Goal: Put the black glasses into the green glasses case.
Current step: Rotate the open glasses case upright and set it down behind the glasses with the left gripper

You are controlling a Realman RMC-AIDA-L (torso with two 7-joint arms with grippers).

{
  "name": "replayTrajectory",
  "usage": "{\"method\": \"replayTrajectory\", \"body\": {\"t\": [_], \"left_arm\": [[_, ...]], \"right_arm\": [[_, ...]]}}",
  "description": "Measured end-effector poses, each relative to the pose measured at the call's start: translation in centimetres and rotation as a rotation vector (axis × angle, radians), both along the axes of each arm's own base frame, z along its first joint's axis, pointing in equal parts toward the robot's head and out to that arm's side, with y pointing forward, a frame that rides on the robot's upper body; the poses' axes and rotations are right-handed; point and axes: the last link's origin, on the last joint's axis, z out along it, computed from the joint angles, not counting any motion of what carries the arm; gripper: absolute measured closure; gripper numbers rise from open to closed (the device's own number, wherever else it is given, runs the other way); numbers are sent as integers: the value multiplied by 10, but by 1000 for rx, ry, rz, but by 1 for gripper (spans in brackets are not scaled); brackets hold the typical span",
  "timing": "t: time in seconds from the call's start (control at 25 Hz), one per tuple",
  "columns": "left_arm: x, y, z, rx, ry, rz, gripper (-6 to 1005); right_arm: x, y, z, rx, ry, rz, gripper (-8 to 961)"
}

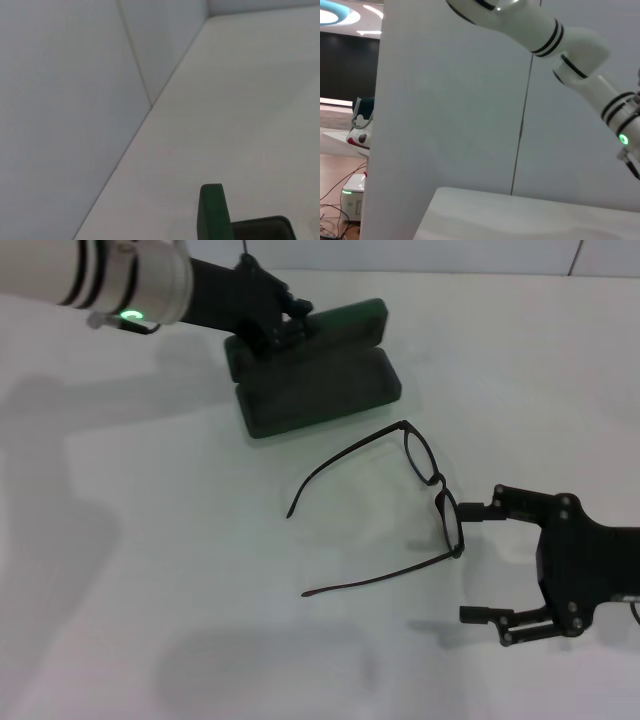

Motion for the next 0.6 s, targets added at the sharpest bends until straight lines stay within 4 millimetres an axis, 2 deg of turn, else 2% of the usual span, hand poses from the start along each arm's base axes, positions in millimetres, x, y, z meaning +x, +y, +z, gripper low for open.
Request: {"method": "replayTrajectory", "body": {"t": [0.4,0.6], "left_arm": [[34,-6,-36,-133,39,-153,715],[38,-9,-44,-158,43,-174,694]], "right_arm": [[7,-7,3,18,0,-3,80],[9,-7,3,18,-2,-10,80]]}}
